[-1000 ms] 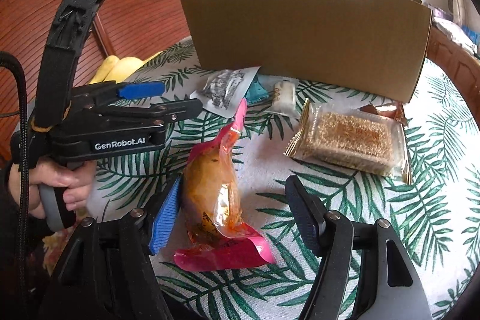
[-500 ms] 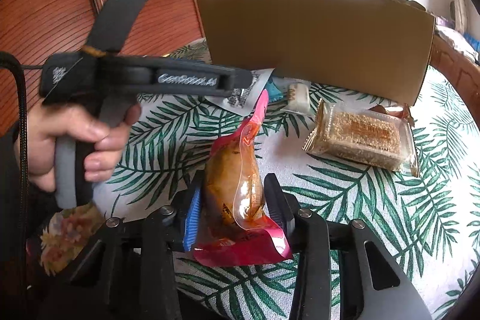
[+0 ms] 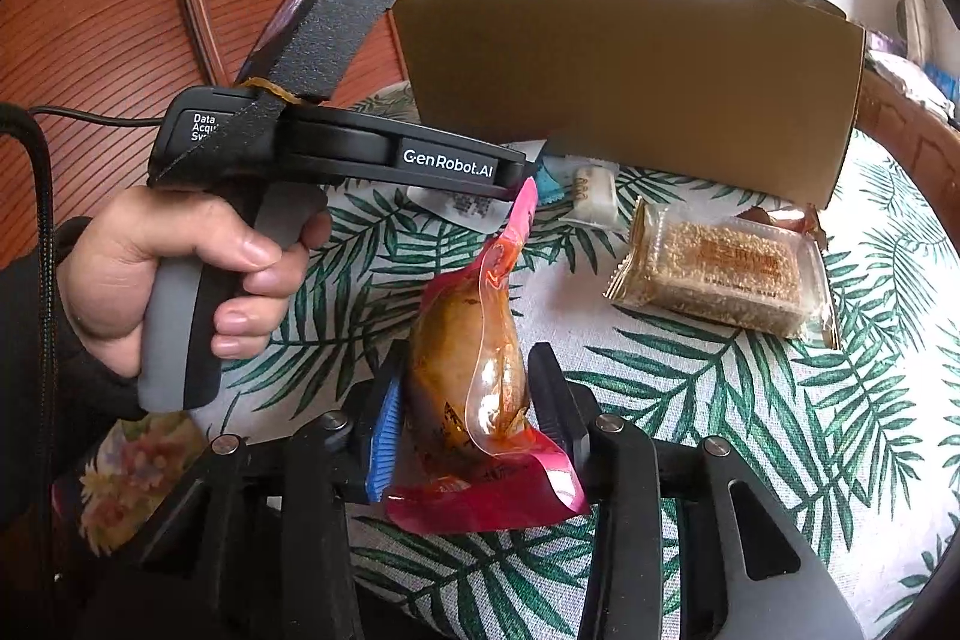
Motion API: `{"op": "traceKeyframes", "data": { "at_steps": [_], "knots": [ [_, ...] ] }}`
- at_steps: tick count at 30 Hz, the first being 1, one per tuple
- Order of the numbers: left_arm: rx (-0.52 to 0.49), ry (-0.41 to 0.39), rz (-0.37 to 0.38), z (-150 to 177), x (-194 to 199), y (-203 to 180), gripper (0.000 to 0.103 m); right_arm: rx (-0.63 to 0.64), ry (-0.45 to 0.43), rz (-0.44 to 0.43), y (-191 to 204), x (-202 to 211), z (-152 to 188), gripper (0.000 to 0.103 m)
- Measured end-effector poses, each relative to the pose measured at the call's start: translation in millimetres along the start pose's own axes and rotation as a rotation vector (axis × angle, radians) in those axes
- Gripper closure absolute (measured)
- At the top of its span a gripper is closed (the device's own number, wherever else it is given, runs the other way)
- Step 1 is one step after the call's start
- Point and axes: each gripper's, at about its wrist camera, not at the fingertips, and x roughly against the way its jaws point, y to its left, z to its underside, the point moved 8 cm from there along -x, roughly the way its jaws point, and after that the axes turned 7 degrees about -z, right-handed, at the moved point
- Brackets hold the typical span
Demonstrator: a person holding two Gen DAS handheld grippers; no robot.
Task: Organize snacks
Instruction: 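Grasp the white printed bag with left tool while right tool holds the pink packet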
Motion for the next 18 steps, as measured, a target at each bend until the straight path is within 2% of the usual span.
{"op": "traceKeyframes", "data": {
  "at_steps": [1,3,6,7,13,14,18],
  "knots": [
    [-0.005,0.001,0.004,0,0,0,0.039,0.001,-0.001,0.001,0,0,0,0.064],
    [-0.021,-0.005,0.002,2,2,-1,0.042,-0.001,0.000,0.000,0,0,0,0.064],
    [-0.014,-0.028,0.002,3,10,-1,0.052,-0.003,0.000,-0.002,0,0,0,0.064],
    [-0.005,-0.041,0.000,3,15,1,0.062,-0.004,0.000,-0.001,0,0,0,0.064],
    [-0.013,-0.054,0.005,12,32,10,0.066,-0.012,-0.004,0.005,-3,-1,-2,0.064],
    [-0.013,-0.062,0.009,13,36,11,0.073,-0.013,-0.004,0.006,-3,-1,-2,0.064],
    [0.012,-0.098,0.041,13,54,16,0.086,-0.018,-0.007,0.016,-4,0,-3,0.064]
  ]
}}
